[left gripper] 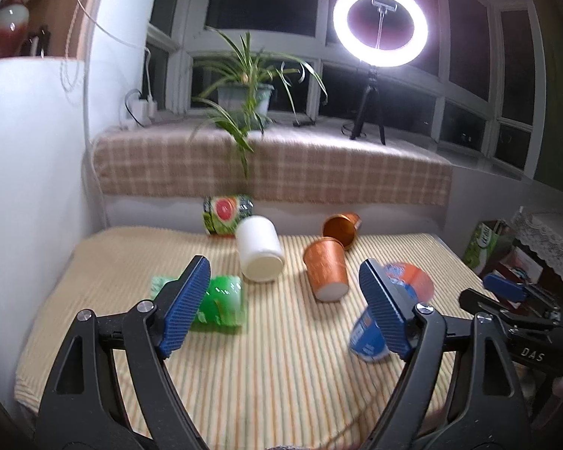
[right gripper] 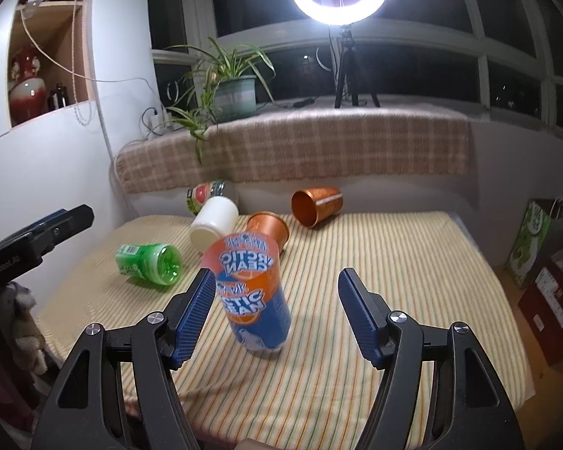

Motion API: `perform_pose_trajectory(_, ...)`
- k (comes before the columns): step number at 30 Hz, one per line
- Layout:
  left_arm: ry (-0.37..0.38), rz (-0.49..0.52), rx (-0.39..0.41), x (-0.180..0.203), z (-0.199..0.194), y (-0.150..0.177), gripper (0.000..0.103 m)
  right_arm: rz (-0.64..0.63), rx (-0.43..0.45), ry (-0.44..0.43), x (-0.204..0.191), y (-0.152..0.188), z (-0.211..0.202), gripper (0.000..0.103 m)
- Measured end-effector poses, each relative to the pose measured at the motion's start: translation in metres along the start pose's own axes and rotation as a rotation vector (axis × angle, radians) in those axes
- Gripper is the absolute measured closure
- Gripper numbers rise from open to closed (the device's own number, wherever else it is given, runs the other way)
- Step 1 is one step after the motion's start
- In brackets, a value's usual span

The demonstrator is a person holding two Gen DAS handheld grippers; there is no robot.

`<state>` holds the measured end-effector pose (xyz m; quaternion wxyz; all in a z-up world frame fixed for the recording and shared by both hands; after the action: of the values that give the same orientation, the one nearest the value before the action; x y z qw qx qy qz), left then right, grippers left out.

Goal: Flip cup upright

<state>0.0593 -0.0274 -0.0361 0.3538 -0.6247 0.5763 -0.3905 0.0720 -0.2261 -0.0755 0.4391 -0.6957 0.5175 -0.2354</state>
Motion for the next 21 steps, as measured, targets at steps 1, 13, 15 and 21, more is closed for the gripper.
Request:
perform_pose_trajectory(1,-0.015,0.009,0.012,-0.001,-0.002,-0.001,0.018,-0.002,0.007,0.005,0.001,-0.001,-0.001,0.034)
perform_pose_trajectory(13,-0.029,0.011,0.075,0.000,-0.013,-0.008,0.001,-0.008,0.100,0.099,0.001,-0.011,-0.011,0.019)
perform_pose_trajectory(15,-0.029,0.013,0.074,0.000,-0.013,-0.008,0.001,-0.017,0.106,0.112,-0.001,-0.011,-0.011,0.019)
perform_pose_trajectory(21,-0.030,0.007,0.078,-0.001,-0.014,-0.009,0.000,-0.010,0.129,0.136,0.002,-0.014,-0.015,0.019)
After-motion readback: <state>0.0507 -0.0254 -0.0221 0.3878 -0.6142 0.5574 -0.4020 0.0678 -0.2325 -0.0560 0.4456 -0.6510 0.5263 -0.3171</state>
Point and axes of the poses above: each gripper's, at about its wrist camera, not at the fingertips, and z roughly the way its jaws point, x to its right, y to its underside, the point moved 8 cm from there along z, roughly the way its jaws point, and after that the axes turned 3 degrees about -x, right-handed, at the moved point
